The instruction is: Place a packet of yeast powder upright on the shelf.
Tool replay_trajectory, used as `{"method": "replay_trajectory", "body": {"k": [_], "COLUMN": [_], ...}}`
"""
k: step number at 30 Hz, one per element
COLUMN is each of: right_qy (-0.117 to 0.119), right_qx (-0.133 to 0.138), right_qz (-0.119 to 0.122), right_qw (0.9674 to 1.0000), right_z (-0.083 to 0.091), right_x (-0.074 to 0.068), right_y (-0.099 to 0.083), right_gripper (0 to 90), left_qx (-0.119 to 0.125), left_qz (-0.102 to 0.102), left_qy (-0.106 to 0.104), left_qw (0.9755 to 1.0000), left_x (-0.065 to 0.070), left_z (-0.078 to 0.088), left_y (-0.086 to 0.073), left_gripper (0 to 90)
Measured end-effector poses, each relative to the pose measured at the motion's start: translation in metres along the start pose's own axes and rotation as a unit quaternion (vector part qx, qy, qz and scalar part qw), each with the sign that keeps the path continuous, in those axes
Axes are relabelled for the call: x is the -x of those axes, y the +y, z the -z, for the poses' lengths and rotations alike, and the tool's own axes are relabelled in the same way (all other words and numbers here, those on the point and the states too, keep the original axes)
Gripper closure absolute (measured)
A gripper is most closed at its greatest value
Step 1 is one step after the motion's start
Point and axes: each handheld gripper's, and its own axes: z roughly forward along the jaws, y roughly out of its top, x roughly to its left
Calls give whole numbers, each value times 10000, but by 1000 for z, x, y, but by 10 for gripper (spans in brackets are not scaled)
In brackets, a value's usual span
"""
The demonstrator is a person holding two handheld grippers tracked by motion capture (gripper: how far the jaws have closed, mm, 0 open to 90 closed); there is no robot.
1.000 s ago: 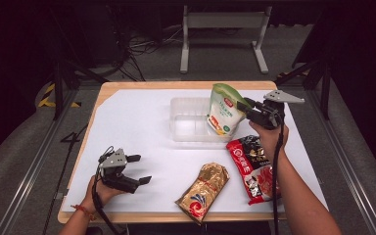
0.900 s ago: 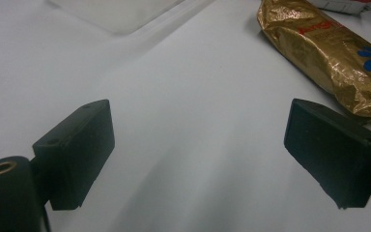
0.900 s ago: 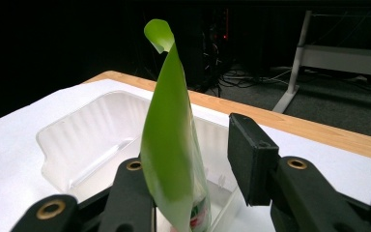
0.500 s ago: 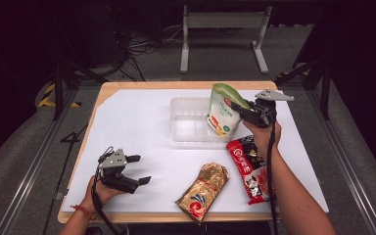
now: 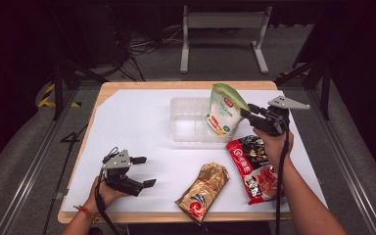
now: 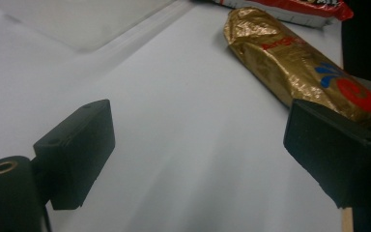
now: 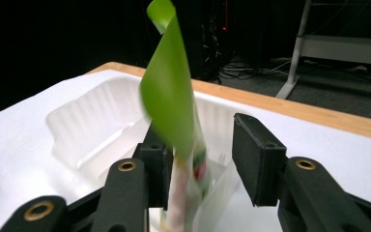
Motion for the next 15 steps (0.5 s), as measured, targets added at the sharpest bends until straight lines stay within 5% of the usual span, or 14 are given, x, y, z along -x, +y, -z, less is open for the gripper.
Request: {"method": "replay_trajectory", "body": {"k": [9,15], "right_qy": [341,1042], "right_qx": [-341,-799], "right_qz": [171,309], "right_qw": [9987,9909], "right_z": [33,36], "right_x": [-16,-40], "right_y": [-27,-47], "right_gripper": [599,566], "left_qx": [-237,-600], "left_qz": [12,-127], "left_qy": [-765,-1272], "left_qw": [9968,9900], "left_x": [23,43], "left_z": [-27,-50], "left_y": [17,27], "left_gripper": [119,117]}}
